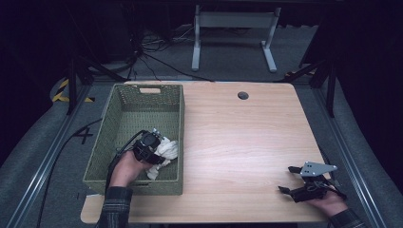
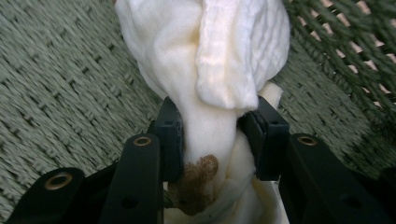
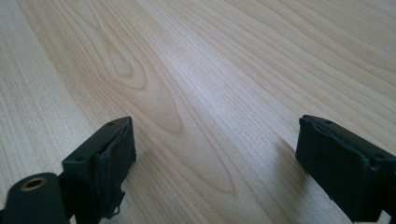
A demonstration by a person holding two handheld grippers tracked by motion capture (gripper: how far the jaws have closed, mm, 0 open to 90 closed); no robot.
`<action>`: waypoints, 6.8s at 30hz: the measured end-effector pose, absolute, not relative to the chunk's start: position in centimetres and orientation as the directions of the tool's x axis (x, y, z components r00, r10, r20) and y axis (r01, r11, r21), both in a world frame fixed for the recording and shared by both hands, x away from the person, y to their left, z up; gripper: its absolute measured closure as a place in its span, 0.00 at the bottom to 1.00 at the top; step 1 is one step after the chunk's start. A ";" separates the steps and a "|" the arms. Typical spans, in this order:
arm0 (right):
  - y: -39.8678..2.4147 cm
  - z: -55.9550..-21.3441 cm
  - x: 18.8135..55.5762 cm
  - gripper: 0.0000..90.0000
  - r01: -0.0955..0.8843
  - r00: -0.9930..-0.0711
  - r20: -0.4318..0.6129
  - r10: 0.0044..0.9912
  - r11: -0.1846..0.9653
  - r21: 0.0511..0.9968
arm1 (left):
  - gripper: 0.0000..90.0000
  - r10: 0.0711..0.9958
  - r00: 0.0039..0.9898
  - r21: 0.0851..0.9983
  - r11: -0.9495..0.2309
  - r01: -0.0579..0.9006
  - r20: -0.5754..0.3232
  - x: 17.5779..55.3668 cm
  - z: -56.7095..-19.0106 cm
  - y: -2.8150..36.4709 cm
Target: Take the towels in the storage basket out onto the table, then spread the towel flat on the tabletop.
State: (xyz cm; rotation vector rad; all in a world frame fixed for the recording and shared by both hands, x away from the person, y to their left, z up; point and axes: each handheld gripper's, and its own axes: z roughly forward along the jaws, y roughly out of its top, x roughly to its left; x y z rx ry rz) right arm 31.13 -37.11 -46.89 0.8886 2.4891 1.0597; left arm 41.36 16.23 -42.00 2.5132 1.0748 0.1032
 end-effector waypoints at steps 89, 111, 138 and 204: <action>-37.1 -46.9 31.2 0.14 0.428 -0.764 -0.027 0.644 0.538 0.726 | 0.75 0.476 0.857 0.791 -0.439 0.426 -0.197 38.5 -32.2 4.5; -37.1 -46.9 31.2 0.14 0.427 -0.765 -0.027 0.643 0.538 0.726 | 0.75 0.427 0.886 0.767 -0.503 0.399 -0.181 37.7 -35.1 -3.1; -37.1 -46.9 31.2 0.14 0.427 -0.765 -0.027 0.644 0.538 0.727 | 0.74 0.437 0.888 0.661 -0.626 0.414 -0.142 38.6 -43.8 -9.6; -30.0 -41.9 38.0 0.60 0.350 -0.842 0.044 0.538 0.482 0.803 | 0.43 0.518 0.844 0.667 -0.580 0.467 -0.140 35.2 -45.2 -3.2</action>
